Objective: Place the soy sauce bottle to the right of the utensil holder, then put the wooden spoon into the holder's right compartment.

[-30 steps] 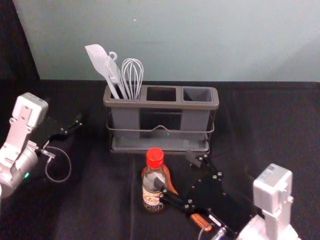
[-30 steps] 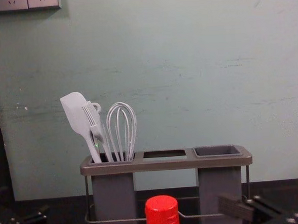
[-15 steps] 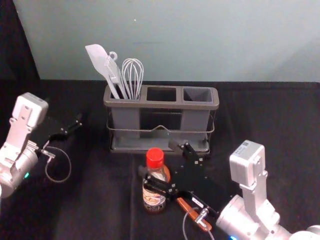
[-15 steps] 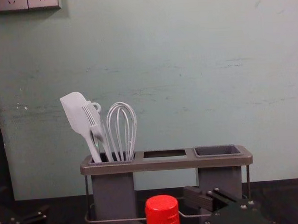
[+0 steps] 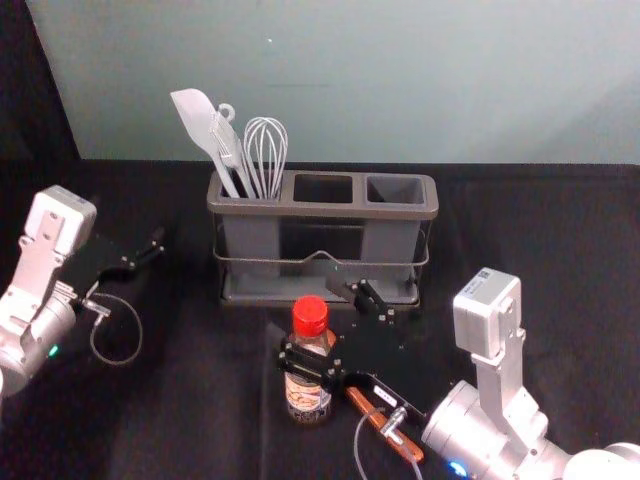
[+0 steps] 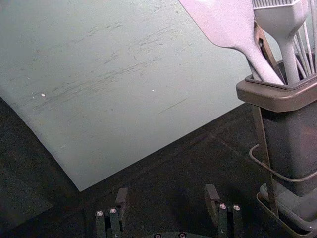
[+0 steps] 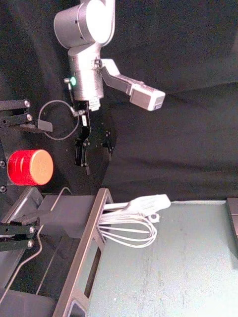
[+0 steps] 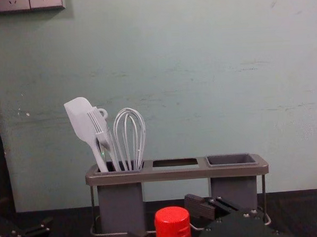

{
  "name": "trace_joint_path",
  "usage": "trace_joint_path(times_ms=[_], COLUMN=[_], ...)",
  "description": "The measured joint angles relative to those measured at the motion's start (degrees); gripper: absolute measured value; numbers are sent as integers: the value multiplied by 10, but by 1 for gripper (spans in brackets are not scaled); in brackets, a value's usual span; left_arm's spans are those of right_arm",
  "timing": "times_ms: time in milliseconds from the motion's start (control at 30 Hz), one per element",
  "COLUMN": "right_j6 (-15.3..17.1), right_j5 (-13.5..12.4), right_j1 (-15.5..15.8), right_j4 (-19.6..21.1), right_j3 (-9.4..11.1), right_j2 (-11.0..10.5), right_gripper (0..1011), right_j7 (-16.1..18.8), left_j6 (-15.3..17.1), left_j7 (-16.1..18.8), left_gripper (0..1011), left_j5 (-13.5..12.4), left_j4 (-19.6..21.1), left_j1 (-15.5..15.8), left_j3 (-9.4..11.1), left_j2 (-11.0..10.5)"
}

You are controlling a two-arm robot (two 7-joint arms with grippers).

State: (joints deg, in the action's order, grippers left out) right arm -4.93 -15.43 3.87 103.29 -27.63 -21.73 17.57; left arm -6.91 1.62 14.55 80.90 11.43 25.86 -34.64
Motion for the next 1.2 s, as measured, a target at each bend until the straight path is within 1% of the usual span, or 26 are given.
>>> trace_joint_path(times_ms=[300,367,467,500,567,633,667,700,733,800,833,867,933,1000,1033,1067,1200], right_j6=[3,3,3,4,6,9,10,11,11,12,13,13,13,14,14,15,16], right_j5=[1,1,6,6,8,9,9,10,10,11,11,11,11,12,12,12,12], right_j1=[3,4,6,6,7,8,8,8,8,9,9,9,10,10,10,10,10], right_j4=[-3,-4,-4,-4,-3,-3,-3,-2,-2,-2,-1,-1,-1,0,0,1,1], right_j3=[7,10,13,14,15,17,18,19,20,21,22,22,23,24,24,25,25], right_j2=[10,12,17,17,18,20,21,22,22,23,24,24,24,25,25,25,26], right_gripper=[1003,984,927,893,863,789,769,715,715,656,596,557,514,433,421,384,377], right_j7=[16,20,24,24,26,27,27,27,28,29,30,30,31,32,32,32,34], left_j6=[0,0,0,0,0,0,0,0,0,0,0,0,0,0,0,0,0], left_j7=[0,0,0,0,0,0,0,0,0,0,0,0,0,0,0,0,0], left_gripper=[1000,1000,1000,1000,1000,1000,1000,1000,1000,1000,1000,1000,1000,1000,1000,1000,1000], left_j5=[0,0,0,0,0,0,0,0,0,0,0,0,0,0,0,0,0], left_j4=[0,0,0,0,0,0,0,0,0,0,0,0,0,0,0,0,0], left_j1=[0,0,0,0,0,0,0,0,0,0,0,0,0,0,0,0,0], left_j3=[0,0,0,0,0,0,0,0,0,0,0,0,0,0,0,0,0], left_j2=[0,0,0,0,0,0,0,0,0,0,0,0,0,0,0,0,0])
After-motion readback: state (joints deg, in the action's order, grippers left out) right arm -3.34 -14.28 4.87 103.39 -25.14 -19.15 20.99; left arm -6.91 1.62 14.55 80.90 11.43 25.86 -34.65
